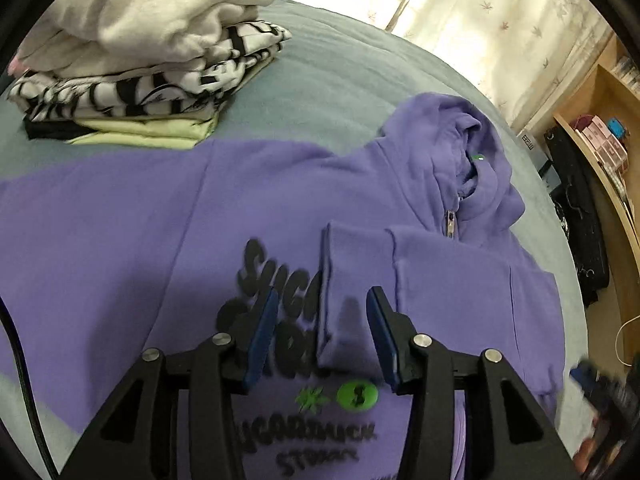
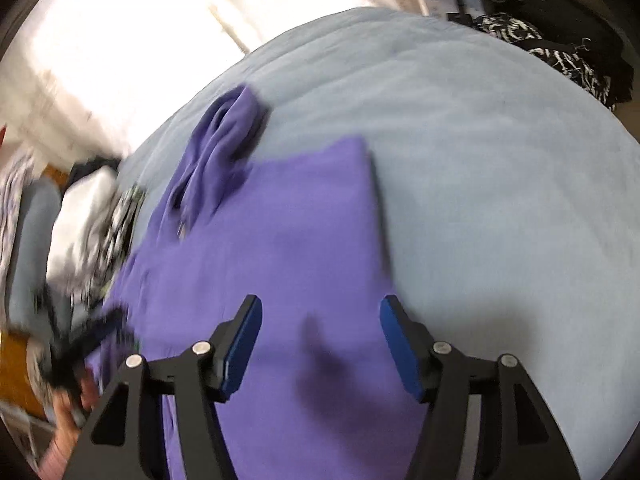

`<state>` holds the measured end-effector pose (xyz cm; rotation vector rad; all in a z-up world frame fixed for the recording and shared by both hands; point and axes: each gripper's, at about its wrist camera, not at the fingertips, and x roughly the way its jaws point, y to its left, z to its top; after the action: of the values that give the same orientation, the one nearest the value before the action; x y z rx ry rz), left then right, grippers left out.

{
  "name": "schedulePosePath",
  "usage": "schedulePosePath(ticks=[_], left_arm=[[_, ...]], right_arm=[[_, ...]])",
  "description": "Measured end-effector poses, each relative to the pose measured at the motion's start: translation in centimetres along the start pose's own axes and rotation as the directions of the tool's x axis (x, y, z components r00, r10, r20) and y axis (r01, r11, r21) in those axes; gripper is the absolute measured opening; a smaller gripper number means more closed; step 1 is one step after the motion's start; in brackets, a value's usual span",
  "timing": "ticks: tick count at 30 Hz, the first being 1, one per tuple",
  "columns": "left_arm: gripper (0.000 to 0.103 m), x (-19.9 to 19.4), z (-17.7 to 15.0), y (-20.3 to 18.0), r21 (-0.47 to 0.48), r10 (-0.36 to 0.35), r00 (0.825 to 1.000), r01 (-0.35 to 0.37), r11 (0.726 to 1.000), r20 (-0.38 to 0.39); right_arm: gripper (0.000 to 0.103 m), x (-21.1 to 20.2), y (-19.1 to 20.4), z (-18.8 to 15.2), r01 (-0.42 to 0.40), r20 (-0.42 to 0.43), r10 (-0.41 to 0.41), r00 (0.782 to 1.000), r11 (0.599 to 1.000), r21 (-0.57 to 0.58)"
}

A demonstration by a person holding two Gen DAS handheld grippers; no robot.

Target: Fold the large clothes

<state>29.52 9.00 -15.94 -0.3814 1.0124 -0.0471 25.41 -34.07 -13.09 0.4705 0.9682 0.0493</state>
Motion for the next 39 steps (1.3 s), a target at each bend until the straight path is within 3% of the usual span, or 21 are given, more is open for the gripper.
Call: schedulePosePath(ticks=[4,7,9,10,13,15,17,19,22,24,26,28,30,31,34,37,39], left_arm=[[0.044,2.3,1.0,-1.3,0.049,0.001,0.999,0.0,0.999,-0.037],[0.03,3.3,1.3,-3.1,0.12,0.054,0.998,-0.052,0.991,-0.019],[0.017,3.5,1.5,-3.6,0.139,0.072,0.997,-0.071,0.988,-0.003],[0.013,3.3,1.6,-3.6,0.136,0.081,0.997,-0.082,0.987,0.013],[0.012,3.5,1.5,-2.7,0.111,0.117,0.993,-0.119,0.987,0.023],[0.013,4.0,1.3,-1.8,0.099,0.105,0.994,-0.105,0.99,-0.003],[0.013,3.7,1.4,-1.5,0.086,0.089,0.996,-0.088,0.992,-0.01],[0.013,2.7,1.5,-1.9,0.1,0.102,0.995,-0.1,0.99,-0.014],[0.013,0.4,0.6,-3.4,0.16,0.125,0.991,-0.13,0.978,0.042],[0.019,-0.7,-0.2,-4.6,0.192,0.112,0.992,-0.12,0.974,0.051],[0.031,-1.2,-1.3,-6.2,0.214,0.07,0.997,-0.075,0.974,0.029],[0.033,-0.8,-2.5,-7.9,0.234,0.035,0.999,-0.035,0.972,0.008],[0.033,0.2,-3.4,-9.1,0.263,0.048,0.999,-0.042,0.964,-0.015],[0.033,1.0,-3.8,-9.6,0.272,0.069,0.997,-0.06,0.96,-0.025],[0.033,3.0,-4.6,-9.8,0.307,0.112,0.993,-0.095,0.947,-0.04],[0.033,2.9,-4.6,-9.5,0.317,0.085,0.996,-0.07,0.946,-0.032],[0.033,2.7,-4.4,-9.2,0.306,0.067,0.997,-0.051,0.951,-0.044]], right_arm=[[0.062,3.5,-1.4,4.1,0.054,-0.009,-0.054,0.998,0.998,0.039],[0.061,7.4,-2.2,6.1,0.077,-0.073,-0.072,0.995,0.995,0.069],[0.035,9.5,-2.6,6.1,0.088,-0.131,-0.077,0.988,0.993,0.076],[0.014,9.7,-2.1,6.2,0.048,-0.128,-0.04,0.991,0.997,0.053],[0.013,7.6,0.2,6.0,0.11,0.044,-0.106,0.993,0.991,-0.079],[0.015,9.1,-0.6,5.5,0.15,-0.01,-0.151,0.989,0.987,-0.058],[0.031,9.3,-1.7,5.3,0.148,-0.033,-0.148,0.988,0.989,-0.007],[0.041,7.8,-1.8,5.3,0.186,-0.025,-0.185,0.982,0.982,0.037],[0.041,4.1,1.0,3.3,0.257,0.096,-0.253,0.963,0.966,-0.032],[0.041,2.6,3.9,0.8,0.232,0.129,-0.218,0.967,0.967,-0.107],[0.041,3.1,6.1,-1.4,0.136,0.054,-0.128,0.99,0.976,-0.169],[0.041,4.7,8.3,-4.1,0.025,-0.07,-0.041,0.997,0.975,-0.222],[0.041,5.9,9.5,-5.9,0.068,-0.087,-0.094,0.992,0.962,-0.264],[0.039,6.1,9.7,-6.1,0.095,-0.066,-0.118,0.991,0.956,-0.279],[0.038,5.5,7.7,-5.5,0.068,-0.059,-0.082,0.995,0.977,-0.201],[0.02,4.4,4.1,-4.6,0.21,-0.011,-0.215,0.976,0.961,-0.179],[0.003,3.5,0.8,-3.9,0.148,-0.038,-0.152,0.988,0.985,-0.088]])
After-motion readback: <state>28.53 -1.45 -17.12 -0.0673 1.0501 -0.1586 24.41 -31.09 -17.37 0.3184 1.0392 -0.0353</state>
